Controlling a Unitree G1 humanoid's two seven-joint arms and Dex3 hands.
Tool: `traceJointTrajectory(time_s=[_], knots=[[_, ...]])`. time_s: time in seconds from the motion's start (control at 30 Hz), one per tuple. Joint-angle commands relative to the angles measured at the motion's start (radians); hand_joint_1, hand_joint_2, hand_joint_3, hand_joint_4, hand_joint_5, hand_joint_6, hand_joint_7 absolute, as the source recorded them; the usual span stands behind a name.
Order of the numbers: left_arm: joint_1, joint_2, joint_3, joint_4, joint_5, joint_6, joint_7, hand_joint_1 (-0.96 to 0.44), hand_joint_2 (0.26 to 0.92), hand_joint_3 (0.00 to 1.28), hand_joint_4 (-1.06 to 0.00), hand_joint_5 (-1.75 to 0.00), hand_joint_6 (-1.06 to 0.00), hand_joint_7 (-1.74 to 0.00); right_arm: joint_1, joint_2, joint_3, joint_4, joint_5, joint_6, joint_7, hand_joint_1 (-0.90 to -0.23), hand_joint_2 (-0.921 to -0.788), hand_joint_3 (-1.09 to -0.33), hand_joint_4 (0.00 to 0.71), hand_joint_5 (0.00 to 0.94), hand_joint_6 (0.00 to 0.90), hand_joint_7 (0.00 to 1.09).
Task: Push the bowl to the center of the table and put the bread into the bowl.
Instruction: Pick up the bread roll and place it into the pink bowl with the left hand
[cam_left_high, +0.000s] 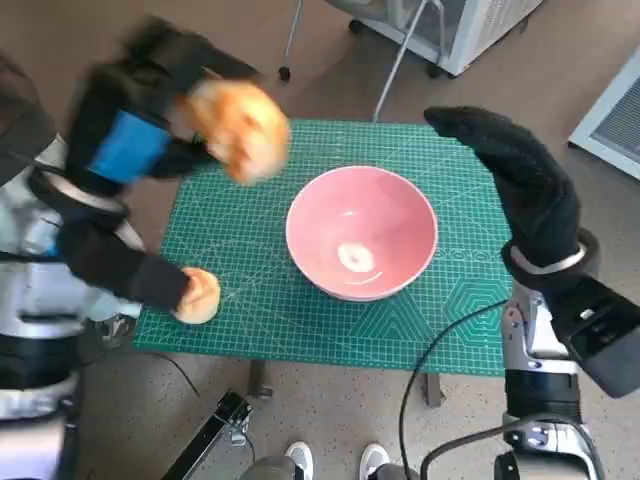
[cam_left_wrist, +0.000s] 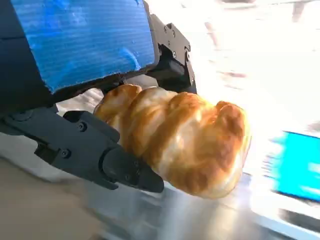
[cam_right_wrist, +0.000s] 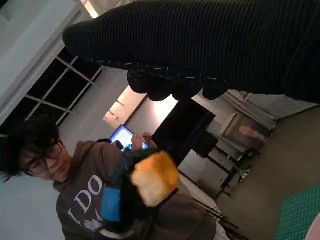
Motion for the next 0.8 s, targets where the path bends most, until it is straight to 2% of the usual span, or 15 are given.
traceJointTrajectory(time_s=[0.03, 0.33, 0.67, 0.8], knots=[[-0.001, -0.053, -0.049, 0.037, -0.026, -0.004, -0.079, 0.0, 0.919, 0.04, -0.72, -1.14, -0.66, -1.12, 0.016, -0.002, -0.005, 0.014, 0.023, 0.0, 0.024, -0.667, -0.921, -0.767, 0.239, 0.087, -0.001, 0.77], [-0.042, -0.149, -0.159, 0.204, 0.044, -0.042, -0.139, 0.0, 0.921, 0.07, -0.67, -1.18, -0.63, -1.18, 0.01, -0.002, -0.012, 0.037, 0.042, -0.015, 0.045, -0.663, -0.921, -0.765, 0.232, 0.096, -0.001, 0.77], [-0.123, -0.22, -0.244, 0.485, 0.159, -0.097, -0.113, 0.0, 0.92, 0.11, -0.62, -1.28, -0.61, -1.15, 0.015, 0.003, -0.019, 0.058, 0.047, -0.043, 0.058, -0.661, -0.921, -0.761, 0.216, 0.109, -0.001, 0.78], [-0.141, -0.234, -0.252, 0.569, 0.164, -0.087, -0.136, 0.0, 0.92, 0.13, -0.59, -1.32, -0.59, -1.16, 0.02, 0.002, -0.024, 0.063, 0.055, -0.047, 0.063, -0.661, -0.921, -0.761, 0.212, 0.115, -0.001, 0.77]])
